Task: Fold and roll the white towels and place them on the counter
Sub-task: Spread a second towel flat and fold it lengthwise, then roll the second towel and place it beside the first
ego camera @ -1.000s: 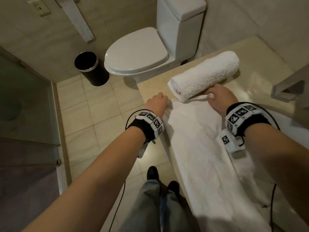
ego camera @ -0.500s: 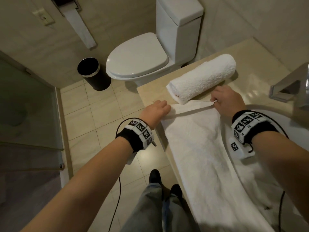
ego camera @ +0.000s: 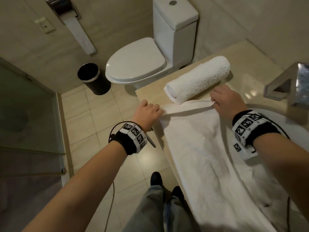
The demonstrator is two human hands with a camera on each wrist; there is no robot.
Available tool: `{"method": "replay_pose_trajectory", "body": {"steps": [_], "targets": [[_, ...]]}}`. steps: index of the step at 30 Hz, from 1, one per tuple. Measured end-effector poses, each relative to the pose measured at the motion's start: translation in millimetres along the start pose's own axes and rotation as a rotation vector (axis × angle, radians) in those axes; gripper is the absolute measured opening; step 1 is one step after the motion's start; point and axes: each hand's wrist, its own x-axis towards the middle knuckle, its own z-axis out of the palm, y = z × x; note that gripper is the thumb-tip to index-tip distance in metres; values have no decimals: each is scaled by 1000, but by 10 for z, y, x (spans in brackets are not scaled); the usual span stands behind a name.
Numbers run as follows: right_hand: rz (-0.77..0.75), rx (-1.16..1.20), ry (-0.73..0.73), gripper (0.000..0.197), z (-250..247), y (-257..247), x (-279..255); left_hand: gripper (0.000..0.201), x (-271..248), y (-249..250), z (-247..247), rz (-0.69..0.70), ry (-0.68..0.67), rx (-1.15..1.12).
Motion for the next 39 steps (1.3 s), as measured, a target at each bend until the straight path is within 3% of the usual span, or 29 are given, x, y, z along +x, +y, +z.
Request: {"method": "replay_pose_trajectory", "body": {"steps": [2,4,6,8,11,15,18,21,23,27,30,33,36,39], "targets": [[-13,-32,28,11,-36,9,2,39,-26,-23,22,78,76,55],[-57,-35,-6,10,-2,6,-43,45,-57,-9,51,90,35,35],[-11,23,-87,12,78,9,-86,40,-88,29,33,-10,-16,-69],[177,131,-197,18,125,10,-96,21,-85,87,-5,-239,-86,-295],[351,337,-289,21,127,0,-75,22,-18,114,2,-549,-193,-636],[401,475,-316,20,52,-51,-22,15,56,87,45,-608,-266,-769],[456,534,-269,18,-51,-66,8,14,61,35,19,-629,-125,-824],[510,547,-169,18,-141,-32,40,4,23,-11,-78,-499,19,-860],[514,506,-113,18,-155,13,51,9,-11,-19,-153,-356,98,-828],[420,393,-69,13,-121,26,-11,19,-76,-9,-172,-178,79,-746],[405,356,-17,17,-137,-4,-93,41,-134,38,-128,205,141,-522],[376,334,-92,33,-116,-16,-171,59,-159,80,-33,522,166,-245],[320,261,-241,26,-125,-27,-230,49,-181,132,-18,605,155,-100],[143,149,-263,23,-123,-75,-272,45,-142,130,6,550,174,-67]]}}
